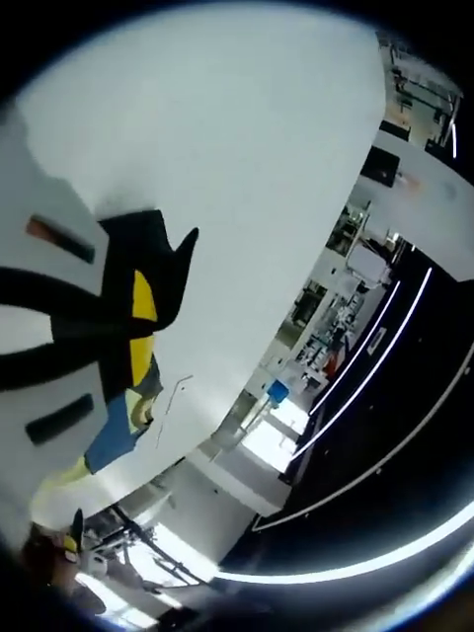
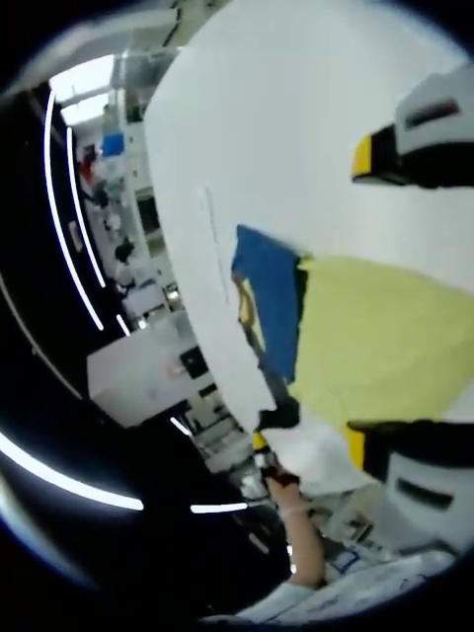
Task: Fold the garment on the visible template until the final outline fits inside the template.
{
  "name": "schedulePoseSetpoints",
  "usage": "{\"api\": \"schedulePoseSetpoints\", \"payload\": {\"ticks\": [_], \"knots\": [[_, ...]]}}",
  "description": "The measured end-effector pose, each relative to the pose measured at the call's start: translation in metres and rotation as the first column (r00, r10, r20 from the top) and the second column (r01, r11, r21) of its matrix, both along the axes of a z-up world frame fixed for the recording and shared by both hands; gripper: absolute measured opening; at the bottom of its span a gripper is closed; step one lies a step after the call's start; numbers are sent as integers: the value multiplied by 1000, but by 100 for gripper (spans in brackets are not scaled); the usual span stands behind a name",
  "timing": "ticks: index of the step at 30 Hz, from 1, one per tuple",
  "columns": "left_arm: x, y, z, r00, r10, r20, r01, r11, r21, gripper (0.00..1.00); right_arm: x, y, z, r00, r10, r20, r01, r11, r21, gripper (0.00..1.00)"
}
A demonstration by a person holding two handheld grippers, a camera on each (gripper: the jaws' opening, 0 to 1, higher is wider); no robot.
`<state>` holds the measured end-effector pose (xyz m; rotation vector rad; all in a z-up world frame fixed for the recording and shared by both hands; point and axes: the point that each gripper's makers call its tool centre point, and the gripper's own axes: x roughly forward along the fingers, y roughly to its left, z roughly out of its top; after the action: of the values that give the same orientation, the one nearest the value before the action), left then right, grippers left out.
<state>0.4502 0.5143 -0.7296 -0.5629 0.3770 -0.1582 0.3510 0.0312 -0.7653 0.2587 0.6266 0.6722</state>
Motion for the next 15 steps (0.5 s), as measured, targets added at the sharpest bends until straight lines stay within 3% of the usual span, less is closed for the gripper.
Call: {"api": "schedulePoseSetpoints", "payload": {"ticks": [3,4,7,11,15], "knots": [[15,-15,3,999,-44,11,45,999,-22,0,-2,5,1,1000,5,2,-5,1000,3,99],[17,-27,6,999,-51,13,51,998,-47,0,-3,6,1,1000,6,2,-6,1000,-1,99],[25,-71,12,992,-120,27,121,992,-21,0,-3,6,2,1000,4,4,-4,1000,2,99],[44,-93,13,984,-175,45,177,983,-40,0,-3,3,3,1000,-5,9,5,1000,2,99],[49,-142,17,969,-241,52,243,970,-31,0,-7,-3,5,1000,-26,8,26,1000,10,99]]}}
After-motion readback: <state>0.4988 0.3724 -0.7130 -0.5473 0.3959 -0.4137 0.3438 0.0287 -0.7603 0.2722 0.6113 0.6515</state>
